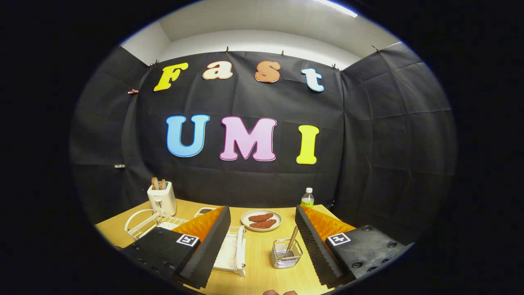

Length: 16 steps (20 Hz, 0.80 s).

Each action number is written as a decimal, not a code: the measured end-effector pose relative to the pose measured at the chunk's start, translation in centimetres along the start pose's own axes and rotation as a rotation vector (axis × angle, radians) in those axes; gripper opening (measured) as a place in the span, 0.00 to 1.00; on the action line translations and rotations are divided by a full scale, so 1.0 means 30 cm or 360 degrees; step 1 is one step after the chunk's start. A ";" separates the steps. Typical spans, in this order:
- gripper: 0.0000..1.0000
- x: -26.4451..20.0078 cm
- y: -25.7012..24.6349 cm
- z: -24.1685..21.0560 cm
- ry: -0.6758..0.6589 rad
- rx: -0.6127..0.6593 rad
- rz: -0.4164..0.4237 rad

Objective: Take the plate from the dish rack, then take the spoon from the basket and place it into the plate.

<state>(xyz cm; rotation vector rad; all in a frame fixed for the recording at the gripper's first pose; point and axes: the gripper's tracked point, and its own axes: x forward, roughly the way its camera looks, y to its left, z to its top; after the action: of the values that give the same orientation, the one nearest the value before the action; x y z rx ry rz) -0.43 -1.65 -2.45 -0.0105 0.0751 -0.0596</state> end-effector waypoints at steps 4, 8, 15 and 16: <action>0.97 0.053 0.031 -0.050 0.0145 0.0056 0.0058; 0.98 0.157 0.085 -0.085 0.0310 0.0041 0.0088; 0.98 0.337 0.275 -0.120 0.0475 -0.0178 0.0167; 0.97 0.357 0.304 -0.148 0.0521 -0.0203 0.0177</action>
<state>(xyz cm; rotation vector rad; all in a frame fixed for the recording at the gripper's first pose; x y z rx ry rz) 10.44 6.78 -7.80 -0.1242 0.4066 0.0553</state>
